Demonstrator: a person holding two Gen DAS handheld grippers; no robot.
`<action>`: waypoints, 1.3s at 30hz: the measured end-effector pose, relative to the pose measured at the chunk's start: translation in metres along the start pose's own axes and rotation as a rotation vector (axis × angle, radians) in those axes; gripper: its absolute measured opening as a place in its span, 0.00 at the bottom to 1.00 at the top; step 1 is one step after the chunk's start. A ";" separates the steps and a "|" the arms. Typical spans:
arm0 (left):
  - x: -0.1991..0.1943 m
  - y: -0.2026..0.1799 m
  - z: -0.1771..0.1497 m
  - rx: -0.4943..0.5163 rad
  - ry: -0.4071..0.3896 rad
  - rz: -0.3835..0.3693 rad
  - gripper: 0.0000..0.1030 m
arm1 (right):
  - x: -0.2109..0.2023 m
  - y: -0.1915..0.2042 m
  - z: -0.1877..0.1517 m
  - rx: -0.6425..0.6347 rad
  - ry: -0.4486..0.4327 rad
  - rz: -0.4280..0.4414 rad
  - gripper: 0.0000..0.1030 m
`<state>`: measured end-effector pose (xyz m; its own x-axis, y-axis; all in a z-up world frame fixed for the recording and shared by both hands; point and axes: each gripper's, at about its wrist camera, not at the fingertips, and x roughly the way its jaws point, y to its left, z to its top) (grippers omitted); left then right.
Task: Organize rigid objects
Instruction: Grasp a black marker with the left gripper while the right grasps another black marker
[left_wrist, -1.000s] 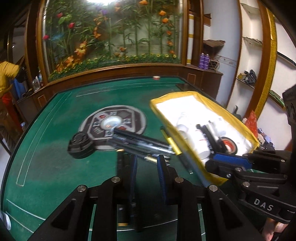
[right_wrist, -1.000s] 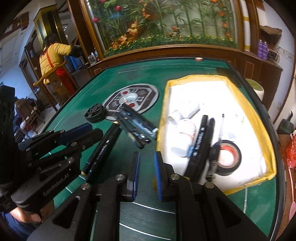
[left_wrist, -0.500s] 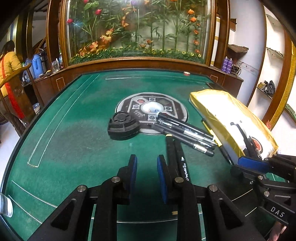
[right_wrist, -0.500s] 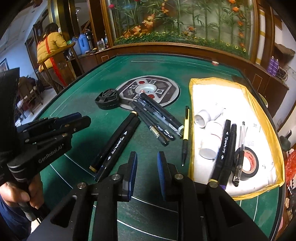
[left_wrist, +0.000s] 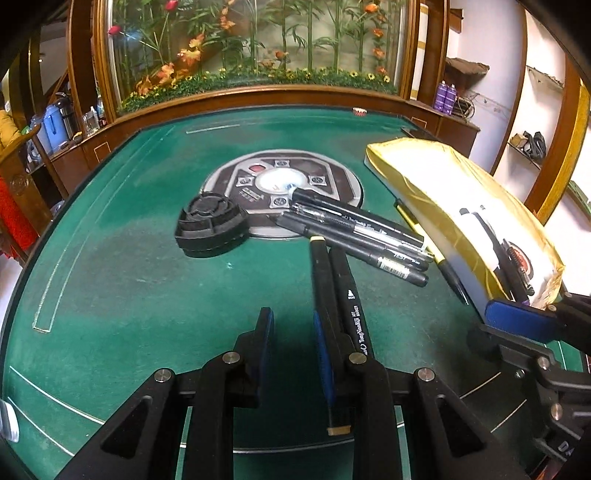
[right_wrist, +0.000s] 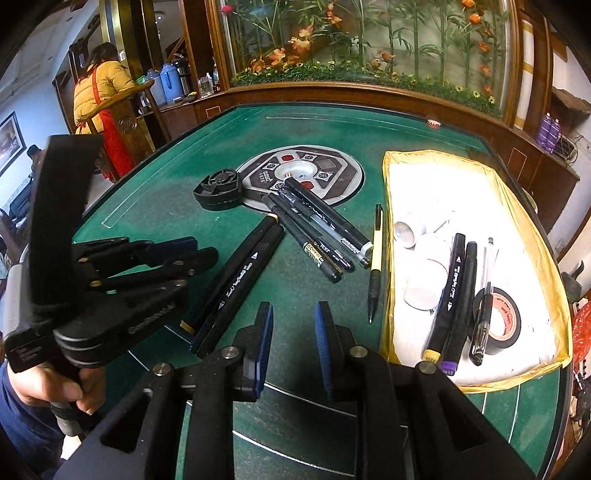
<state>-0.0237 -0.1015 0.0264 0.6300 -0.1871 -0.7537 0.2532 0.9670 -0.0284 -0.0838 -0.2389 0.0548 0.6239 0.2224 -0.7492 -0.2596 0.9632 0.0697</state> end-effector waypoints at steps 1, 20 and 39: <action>0.002 -0.001 0.001 0.001 0.005 -0.001 0.22 | 0.000 0.000 0.000 0.001 0.000 0.001 0.22; 0.015 -0.011 0.018 0.056 0.008 0.000 0.22 | 0.002 -0.006 -0.002 0.015 0.007 0.004 0.27; 0.019 -0.006 0.020 0.067 0.064 -0.108 0.23 | 0.007 -0.002 -0.001 0.022 0.022 0.030 0.27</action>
<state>0.0013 -0.1144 0.0259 0.5490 -0.2765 -0.7888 0.3669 0.9276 -0.0699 -0.0799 -0.2397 0.0487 0.5995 0.2483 -0.7609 -0.2613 0.9593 0.1072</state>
